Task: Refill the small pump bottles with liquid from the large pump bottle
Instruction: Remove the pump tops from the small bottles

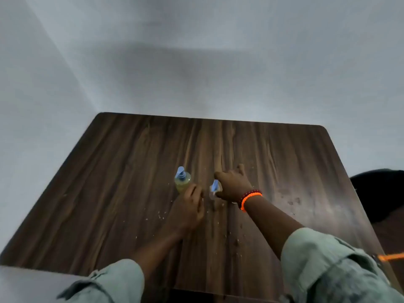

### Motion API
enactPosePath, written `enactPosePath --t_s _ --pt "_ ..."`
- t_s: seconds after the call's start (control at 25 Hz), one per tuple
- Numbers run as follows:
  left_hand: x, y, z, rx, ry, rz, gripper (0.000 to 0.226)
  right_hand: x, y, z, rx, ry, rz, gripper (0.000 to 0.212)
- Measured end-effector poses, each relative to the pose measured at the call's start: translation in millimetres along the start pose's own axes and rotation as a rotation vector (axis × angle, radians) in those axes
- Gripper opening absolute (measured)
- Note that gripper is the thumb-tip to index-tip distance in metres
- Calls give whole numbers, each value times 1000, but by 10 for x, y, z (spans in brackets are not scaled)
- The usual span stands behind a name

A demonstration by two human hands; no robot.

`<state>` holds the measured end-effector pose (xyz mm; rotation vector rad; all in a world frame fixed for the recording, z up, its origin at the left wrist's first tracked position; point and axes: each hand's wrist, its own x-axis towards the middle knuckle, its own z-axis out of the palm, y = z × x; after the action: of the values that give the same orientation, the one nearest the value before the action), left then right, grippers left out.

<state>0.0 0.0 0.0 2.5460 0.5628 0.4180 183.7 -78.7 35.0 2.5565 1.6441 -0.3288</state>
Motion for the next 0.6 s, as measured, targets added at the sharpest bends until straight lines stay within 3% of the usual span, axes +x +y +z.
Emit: enactPosePath --t_s 0.12,0.28,0.48,0.6 --pt "121 -104 159 -88 -71 -202 33 111 10 52 30 35 -12 34" --pt "274 -180 327 -128 -205 -292 63 215 -14 115 36 23 0 17" --pt "393 -232 375 -227 -223 -343 65 250 -80 115 100 5 14 14" --pt "414 -197 278 -324 -149 -242 38 209 -198 -106 174 -1 25 15"
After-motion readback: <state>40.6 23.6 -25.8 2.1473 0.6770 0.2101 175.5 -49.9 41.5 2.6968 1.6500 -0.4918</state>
